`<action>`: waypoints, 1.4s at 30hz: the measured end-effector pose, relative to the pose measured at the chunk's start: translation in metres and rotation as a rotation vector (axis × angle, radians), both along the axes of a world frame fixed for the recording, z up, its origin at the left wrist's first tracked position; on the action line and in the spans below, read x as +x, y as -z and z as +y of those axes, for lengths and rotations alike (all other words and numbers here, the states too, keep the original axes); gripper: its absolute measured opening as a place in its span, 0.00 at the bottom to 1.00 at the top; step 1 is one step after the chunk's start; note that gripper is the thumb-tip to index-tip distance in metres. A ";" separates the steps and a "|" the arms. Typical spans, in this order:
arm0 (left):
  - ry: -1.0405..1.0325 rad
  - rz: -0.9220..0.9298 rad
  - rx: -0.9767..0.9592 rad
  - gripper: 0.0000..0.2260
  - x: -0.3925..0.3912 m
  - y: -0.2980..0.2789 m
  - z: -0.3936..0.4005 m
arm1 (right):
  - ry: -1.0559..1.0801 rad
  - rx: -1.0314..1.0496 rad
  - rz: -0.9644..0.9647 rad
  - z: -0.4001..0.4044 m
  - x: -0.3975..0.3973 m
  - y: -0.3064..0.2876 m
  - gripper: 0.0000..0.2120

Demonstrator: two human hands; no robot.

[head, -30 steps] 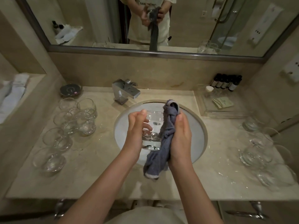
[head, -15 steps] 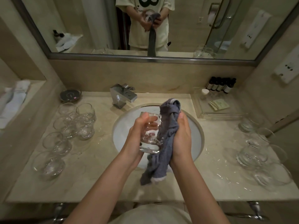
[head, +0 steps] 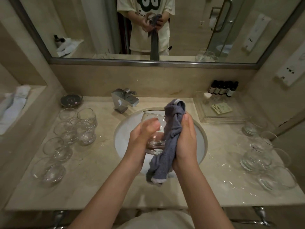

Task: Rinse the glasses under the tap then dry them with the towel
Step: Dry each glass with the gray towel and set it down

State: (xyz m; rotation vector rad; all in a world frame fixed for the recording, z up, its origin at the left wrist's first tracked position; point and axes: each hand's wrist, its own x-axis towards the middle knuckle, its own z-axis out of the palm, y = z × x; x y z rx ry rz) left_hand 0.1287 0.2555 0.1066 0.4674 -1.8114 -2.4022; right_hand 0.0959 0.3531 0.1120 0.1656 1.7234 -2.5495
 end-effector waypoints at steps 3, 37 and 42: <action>0.026 -0.010 -0.043 0.29 0.002 0.001 -0.001 | -0.030 -0.052 -0.026 0.004 0.001 -0.004 0.12; 0.085 0.091 0.222 0.29 0.001 0.003 -0.013 | 0.106 0.251 0.165 -0.013 -0.006 -0.013 0.12; -0.015 0.092 0.282 0.28 -0.001 0.008 -0.015 | 0.012 0.335 0.318 -0.010 -0.004 -0.003 0.14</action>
